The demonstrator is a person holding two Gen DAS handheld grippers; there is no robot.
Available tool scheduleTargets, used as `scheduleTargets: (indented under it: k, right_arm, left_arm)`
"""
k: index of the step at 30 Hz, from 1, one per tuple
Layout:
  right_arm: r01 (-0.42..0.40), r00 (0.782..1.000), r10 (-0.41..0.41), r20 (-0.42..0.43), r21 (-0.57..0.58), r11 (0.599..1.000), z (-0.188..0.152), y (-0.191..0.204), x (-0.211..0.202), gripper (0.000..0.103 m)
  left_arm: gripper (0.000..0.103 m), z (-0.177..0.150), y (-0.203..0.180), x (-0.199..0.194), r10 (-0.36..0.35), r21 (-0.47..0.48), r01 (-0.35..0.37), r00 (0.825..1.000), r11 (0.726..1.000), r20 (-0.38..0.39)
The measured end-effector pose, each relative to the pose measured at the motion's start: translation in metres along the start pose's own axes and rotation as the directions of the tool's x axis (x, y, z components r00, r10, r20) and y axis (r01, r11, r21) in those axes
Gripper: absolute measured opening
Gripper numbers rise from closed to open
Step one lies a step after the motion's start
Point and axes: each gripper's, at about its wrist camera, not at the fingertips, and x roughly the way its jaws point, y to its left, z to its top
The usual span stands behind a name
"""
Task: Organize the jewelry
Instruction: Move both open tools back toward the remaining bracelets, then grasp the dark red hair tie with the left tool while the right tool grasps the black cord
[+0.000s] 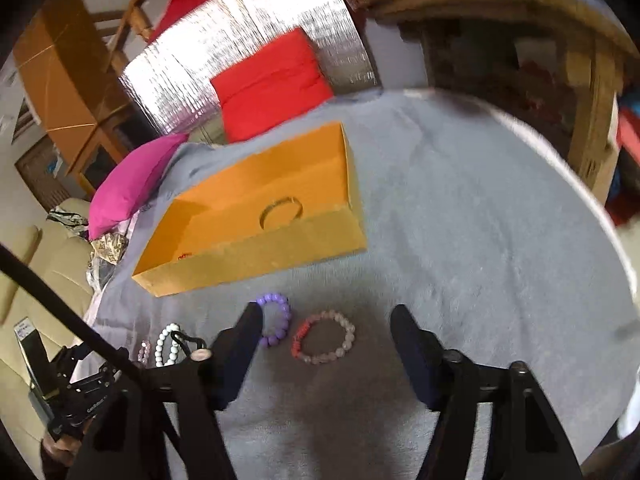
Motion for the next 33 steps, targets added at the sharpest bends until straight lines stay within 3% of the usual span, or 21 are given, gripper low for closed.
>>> scheduleTargets:
  k: [10,20,24,28,31,33]
  right_arm:
    - [-0.067,0.993,0.065,-0.103,-0.011,0.998,-0.009,0.022,0.029,0.062]
    - [-0.126,0.977,0.103,-0.186,-0.117,0.985,-0.03,0.067,0.053,0.052]
    - [-0.106,0.985,0.09,-0.146,-0.105,0.989,-0.023,0.065,0.049,0.052]
    - [-0.11,0.982,0.096,-0.163,-0.079,0.991,-0.024,0.06,0.056,0.052]
    - [-0.136,0.976,0.116,-0.184,-0.1,0.986,-0.028,0.07,0.061,0.05]
    - [-0.16,0.972,0.138,-0.188,-0.108,0.981,-0.03,0.076,0.063,0.05]
  left_arm:
    - [0.075,-0.01,0.001,0.002,-0.014,0.052,0.015,1.0,0.999,-0.019]
    - [0.075,-0.011,-0.011,-0.009,-0.127,0.056,0.128,0.992,0.99,-0.025]
    - [0.075,-0.013,-0.015,-0.009,-0.243,0.016,0.244,0.968,0.97,-0.056]
    - [0.075,-0.015,-0.019,-0.004,-0.357,-0.057,0.353,0.929,0.934,-0.093]
    - [0.073,-0.018,-0.026,-0.002,-0.403,-0.092,0.395,0.909,0.914,-0.105]
    - [0.069,-0.019,-0.03,-0.002,-0.412,-0.094,0.403,0.905,0.91,-0.107]
